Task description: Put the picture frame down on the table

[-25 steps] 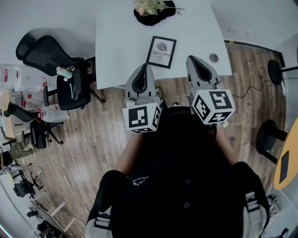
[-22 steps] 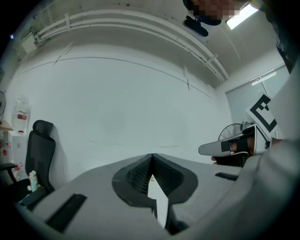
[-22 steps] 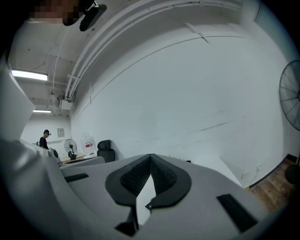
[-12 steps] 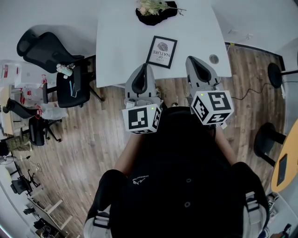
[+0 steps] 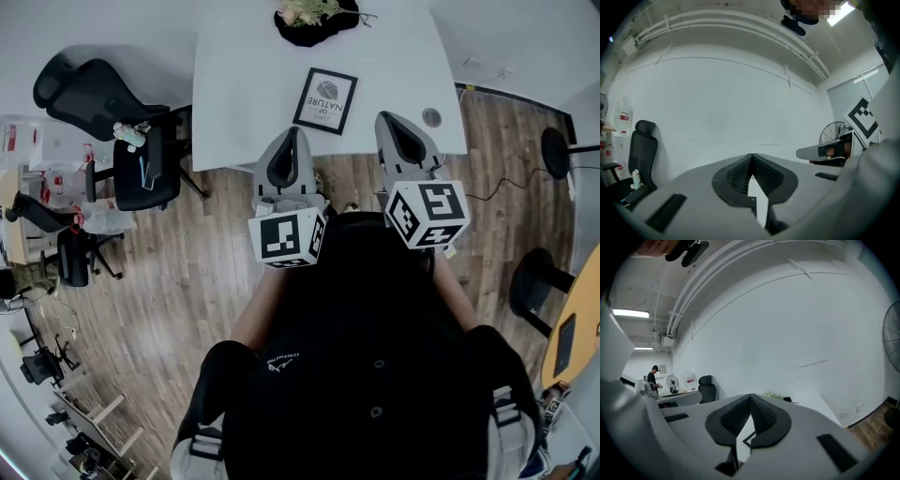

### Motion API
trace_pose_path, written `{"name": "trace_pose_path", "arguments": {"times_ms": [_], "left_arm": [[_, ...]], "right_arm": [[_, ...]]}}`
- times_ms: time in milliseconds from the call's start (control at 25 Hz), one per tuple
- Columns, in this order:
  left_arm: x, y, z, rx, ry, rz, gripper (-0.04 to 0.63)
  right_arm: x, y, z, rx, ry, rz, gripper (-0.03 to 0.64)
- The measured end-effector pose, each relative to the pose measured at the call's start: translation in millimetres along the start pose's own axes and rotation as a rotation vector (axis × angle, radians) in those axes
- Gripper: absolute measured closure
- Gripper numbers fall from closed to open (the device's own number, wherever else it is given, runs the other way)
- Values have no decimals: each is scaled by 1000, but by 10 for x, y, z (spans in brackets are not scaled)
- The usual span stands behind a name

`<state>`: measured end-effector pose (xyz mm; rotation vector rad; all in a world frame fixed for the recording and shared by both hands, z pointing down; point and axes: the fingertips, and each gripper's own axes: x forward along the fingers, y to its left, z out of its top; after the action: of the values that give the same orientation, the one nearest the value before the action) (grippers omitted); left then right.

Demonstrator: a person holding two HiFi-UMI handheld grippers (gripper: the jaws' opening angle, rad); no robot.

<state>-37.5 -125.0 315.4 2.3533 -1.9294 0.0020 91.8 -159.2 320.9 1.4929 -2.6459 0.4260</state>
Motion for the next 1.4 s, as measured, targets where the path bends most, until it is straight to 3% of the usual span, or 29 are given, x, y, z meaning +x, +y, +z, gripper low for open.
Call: {"name": "trace_pose_path", "arguments": {"times_ms": [1400], "left_arm": [[113,147,-127,-5,37,31,589]], "right_arm": [[245,23,-112,4,48,30,618]]}}
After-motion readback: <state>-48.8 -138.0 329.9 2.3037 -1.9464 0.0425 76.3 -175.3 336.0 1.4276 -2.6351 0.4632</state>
